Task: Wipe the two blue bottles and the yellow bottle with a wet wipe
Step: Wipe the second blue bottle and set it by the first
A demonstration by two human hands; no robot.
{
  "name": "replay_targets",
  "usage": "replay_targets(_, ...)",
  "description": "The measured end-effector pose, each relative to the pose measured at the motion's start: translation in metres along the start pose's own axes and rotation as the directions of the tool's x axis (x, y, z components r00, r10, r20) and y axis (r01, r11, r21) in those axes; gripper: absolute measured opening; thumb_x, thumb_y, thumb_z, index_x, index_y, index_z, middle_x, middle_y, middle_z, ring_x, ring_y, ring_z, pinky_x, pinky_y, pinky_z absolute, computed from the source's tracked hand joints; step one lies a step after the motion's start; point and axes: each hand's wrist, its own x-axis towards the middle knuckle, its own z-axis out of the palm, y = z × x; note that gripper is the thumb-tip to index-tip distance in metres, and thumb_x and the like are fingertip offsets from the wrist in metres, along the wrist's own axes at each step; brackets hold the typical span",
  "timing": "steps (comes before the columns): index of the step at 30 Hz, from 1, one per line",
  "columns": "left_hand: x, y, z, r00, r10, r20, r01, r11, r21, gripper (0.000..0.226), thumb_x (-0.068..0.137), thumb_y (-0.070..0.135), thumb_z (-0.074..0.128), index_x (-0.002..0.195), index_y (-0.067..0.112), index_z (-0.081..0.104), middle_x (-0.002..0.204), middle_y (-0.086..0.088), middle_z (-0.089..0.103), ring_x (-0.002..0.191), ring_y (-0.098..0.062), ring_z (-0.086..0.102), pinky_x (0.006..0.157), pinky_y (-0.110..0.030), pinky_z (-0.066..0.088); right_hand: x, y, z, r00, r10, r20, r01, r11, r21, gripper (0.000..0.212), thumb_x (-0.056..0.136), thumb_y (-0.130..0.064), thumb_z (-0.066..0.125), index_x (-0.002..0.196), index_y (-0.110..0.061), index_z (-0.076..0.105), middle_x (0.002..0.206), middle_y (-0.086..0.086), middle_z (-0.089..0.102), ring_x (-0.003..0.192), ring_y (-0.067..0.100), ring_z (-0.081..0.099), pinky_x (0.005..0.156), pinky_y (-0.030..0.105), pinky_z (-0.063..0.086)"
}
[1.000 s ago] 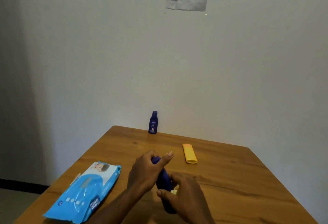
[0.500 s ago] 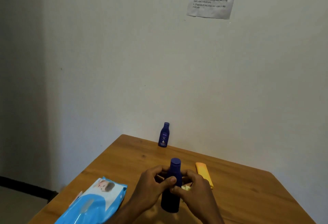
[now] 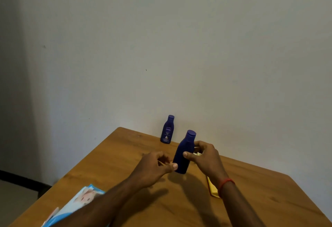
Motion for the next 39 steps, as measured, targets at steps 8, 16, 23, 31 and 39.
replay_targets(8, 0.073, -0.023, 0.005, 0.996, 0.050, 0.072, -0.063, 0.980, 0.190, 0.033, 0.087, 0.048, 0.070, 0.113, 0.027, 0.067, 0.104, 0.013, 0.067, 0.092, -0.005, 0.064, 0.081, -0.021, 0.055, 0.103, 0.037, 0.025, 0.999, 0.003, -0.041, -0.003, 1.000, -0.004, 0.049, 0.078, -0.025, 0.081, 0.121, -0.012, 0.062, 0.118, 0.007, 0.068, 0.097, 0.014, 0.059, 0.084, 0.030, 0.051)
replay_targets(16, 0.105, -0.047, 0.004, 0.989, 0.039, 0.146, -0.074, 0.966, 0.247, 0.032, 0.088, 0.045, 0.068, 0.115, 0.028, 0.065, 0.112, 0.012, 0.065, 0.102, -0.003, 0.059, 0.082, -0.016, 0.049, 0.167, 0.072, 0.054, 0.997, 0.067, -0.044, -0.066, 0.998, 0.006, 0.052, 0.081, -0.020, 0.078, 0.127, -0.008, 0.058, 0.122, 0.009, 0.066, 0.099, 0.019, 0.061, 0.080, 0.028, 0.051)
replay_targets(23, 0.109, -0.058, 0.010, 0.974, 0.032, 0.223, -0.097, 0.953, 0.288, 0.027, 0.089, 0.046, 0.067, 0.112, 0.031, 0.068, 0.115, 0.015, 0.065, 0.104, -0.002, 0.058, 0.090, -0.023, 0.051, 0.189, 0.086, 0.072, 0.995, -0.010, -0.096, 0.010, 1.000, -0.001, 0.047, 0.083, -0.024, 0.077, 0.125, -0.011, 0.060, 0.121, 0.007, 0.068, 0.103, 0.021, 0.064, 0.082, 0.030, 0.053)
replay_targets(31, 0.112, -0.061, 0.010, 0.964, 0.020, 0.265, -0.104, 0.947, 0.305, 0.021, 0.089, 0.046, 0.068, 0.102, 0.031, 0.073, 0.107, 0.019, 0.066, 0.100, -0.001, 0.059, 0.090, -0.027, 0.053, 0.202, 0.090, 0.077, 0.994, -0.023, -0.110, 0.023, 1.000, -0.001, 0.048, 0.077, -0.025, 0.082, 0.119, -0.013, 0.062, 0.118, 0.005, 0.069, 0.105, 0.023, 0.065, 0.092, 0.040, 0.055)
replay_targets(39, 0.109, -0.055, 0.006, 0.962, 0.008, 0.272, -0.095, 0.947, 0.308, 0.019, 0.089, 0.043, 0.069, 0.101, 0.028, 0.073, 0.109, 0.016, 0.067, 0.101, -0.001, 0.058, 0.093, -0.029, 0.053, 0.202, 0.094, 0.075, 0.996, -0.029, -0.084, 0.033, 0.999, 0.043, 0.038, 0.079, -0.022, 0.081, 0.107, -0.019, 0.056, 0.109, 0.002, 0.067, 0.096, 0.020, 0.063, 0.076, 0.024, 0.052)
